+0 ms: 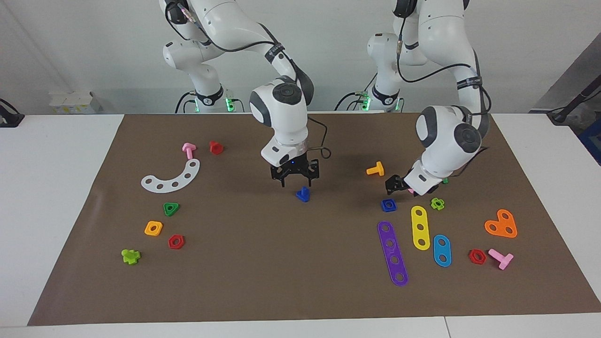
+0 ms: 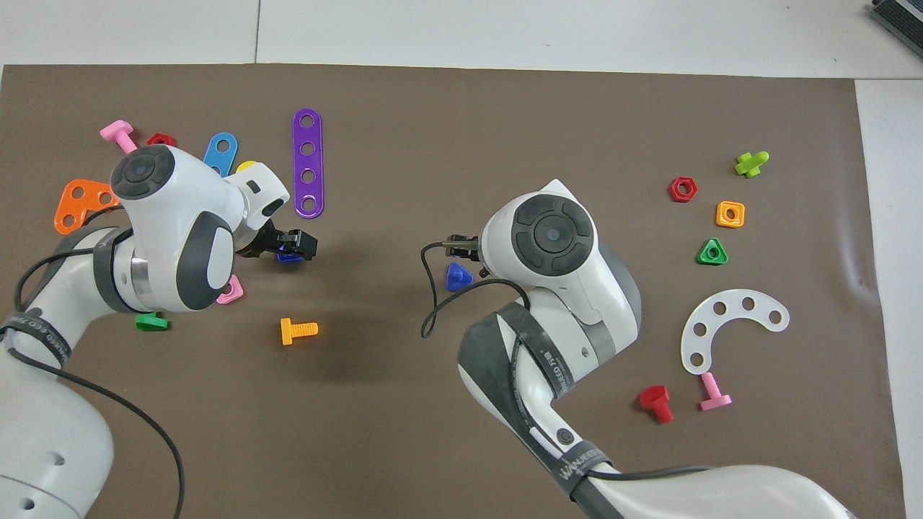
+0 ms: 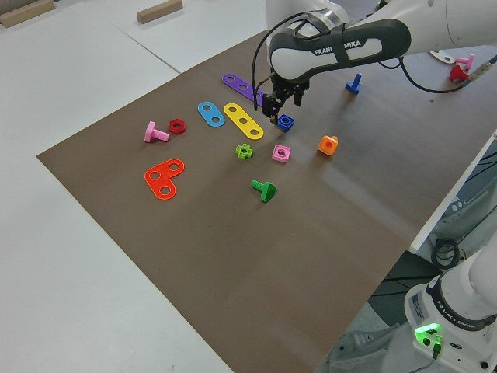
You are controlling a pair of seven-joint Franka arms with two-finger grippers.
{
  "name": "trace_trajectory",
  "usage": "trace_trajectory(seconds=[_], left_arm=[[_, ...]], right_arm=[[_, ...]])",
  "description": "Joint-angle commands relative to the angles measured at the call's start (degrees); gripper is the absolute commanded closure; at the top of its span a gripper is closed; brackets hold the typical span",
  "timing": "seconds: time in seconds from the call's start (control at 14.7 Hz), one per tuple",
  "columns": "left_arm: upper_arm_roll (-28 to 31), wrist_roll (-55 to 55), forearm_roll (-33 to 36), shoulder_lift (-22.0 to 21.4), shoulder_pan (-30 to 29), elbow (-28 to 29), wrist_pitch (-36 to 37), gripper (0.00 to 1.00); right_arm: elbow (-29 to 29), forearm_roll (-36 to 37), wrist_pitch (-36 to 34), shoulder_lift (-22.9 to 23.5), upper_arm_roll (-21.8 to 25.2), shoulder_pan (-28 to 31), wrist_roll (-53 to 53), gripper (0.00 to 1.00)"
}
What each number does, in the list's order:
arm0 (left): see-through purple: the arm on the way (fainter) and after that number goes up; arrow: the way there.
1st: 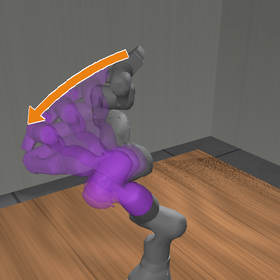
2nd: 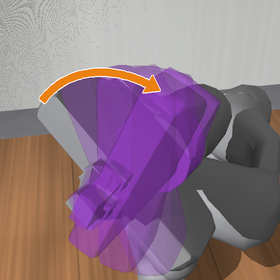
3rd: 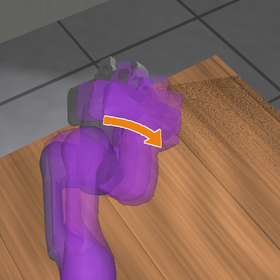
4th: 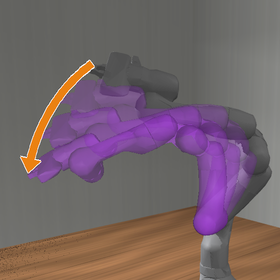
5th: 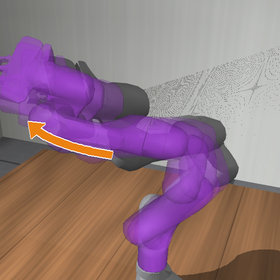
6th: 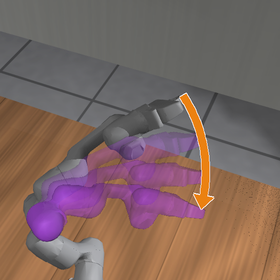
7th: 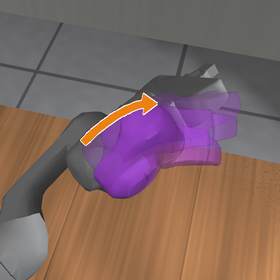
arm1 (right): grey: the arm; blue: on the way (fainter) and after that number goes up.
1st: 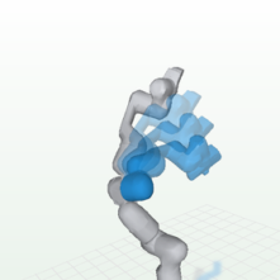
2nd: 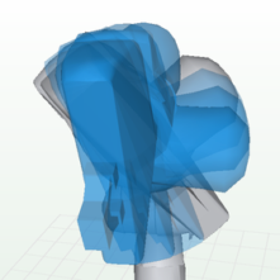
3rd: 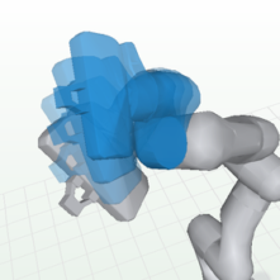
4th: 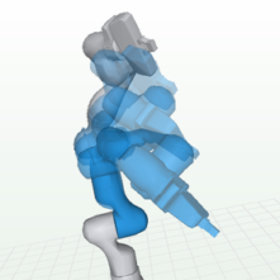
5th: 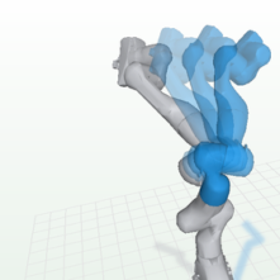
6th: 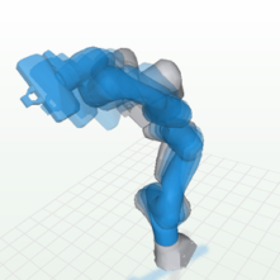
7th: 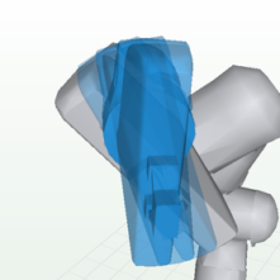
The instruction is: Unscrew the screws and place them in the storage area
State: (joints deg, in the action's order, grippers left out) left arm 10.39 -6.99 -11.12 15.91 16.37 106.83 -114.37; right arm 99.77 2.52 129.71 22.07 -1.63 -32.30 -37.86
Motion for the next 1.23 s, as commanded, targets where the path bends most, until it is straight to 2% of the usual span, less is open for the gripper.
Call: trace_trajectory(seconds=[0.0,0.2,0.34,0.54,0.68,0.75,0.82,0.88,1.09,1.16], left_arm=[[-0.19,-4.51,5.13,-4.12,-5.45,0.39,5.2,0.0],[-0.1,-8.64,6.99,-6.85,-10.2,0.74,6.88,0.0],[-0.1,-11.19,7.08,-8.96,-13.8,1.27,7.58,0.0],[-0.1,-15.06,8.74,-11.16,-17.68,1.54,8.02,0.0],[-0.1,-15.25,10.93,-12.83,-17.95,1.71,8.98,0.0],[-0.1,-15.25,11.73,-14.05,-17.95,1.71,9.86,0.0],[-0.1,-14.99,11.91,-15.28,-17.95,1.71,10.74,0.0],[-0.1,-14.72,12.0,-16.43,-17.86,1.71,11.62,0.0],[-0.19,-13.58,12.0,-19.86,-16.9,1.71,15.48,0.0],[-0.71,-12.18,12.0,-20.65,-16.72,1.71,16.54,0.0]], right_arm=[[-3.79,1.7,1.33,4.99,0.23,-1.18,-2.13,0.11],[-2.92,2.14,1.69,5.26,0.14,-1.53,-2.22,0.15],[-1.87,2.14,1.6,5.44,0.23,-2.15,-2.31,0.25],[-0.64,2.23,1.43,5.18,0.14,-2.41,-2.31,0.32],[-0.37,2.31,1.16,5.09,0.23,-3.12,-2.31,0.34],[-0.37,2.4,0.99,5.0,0.23,-3.12,-2.4,0.38],[-0.46,2.4,1.16,5.0,0.31,-3.12,-2.4,0.51],[-0.54,2.49,1.16,5.09,0.32,-3.12,-2.4,0.56],[-0.46,2.93,0.9,5.0,0.32,-3.12,-2.4,0.57],[-0.46,2.93,0.64,5.0,0.32,-3.12,-2.4,0.65]])
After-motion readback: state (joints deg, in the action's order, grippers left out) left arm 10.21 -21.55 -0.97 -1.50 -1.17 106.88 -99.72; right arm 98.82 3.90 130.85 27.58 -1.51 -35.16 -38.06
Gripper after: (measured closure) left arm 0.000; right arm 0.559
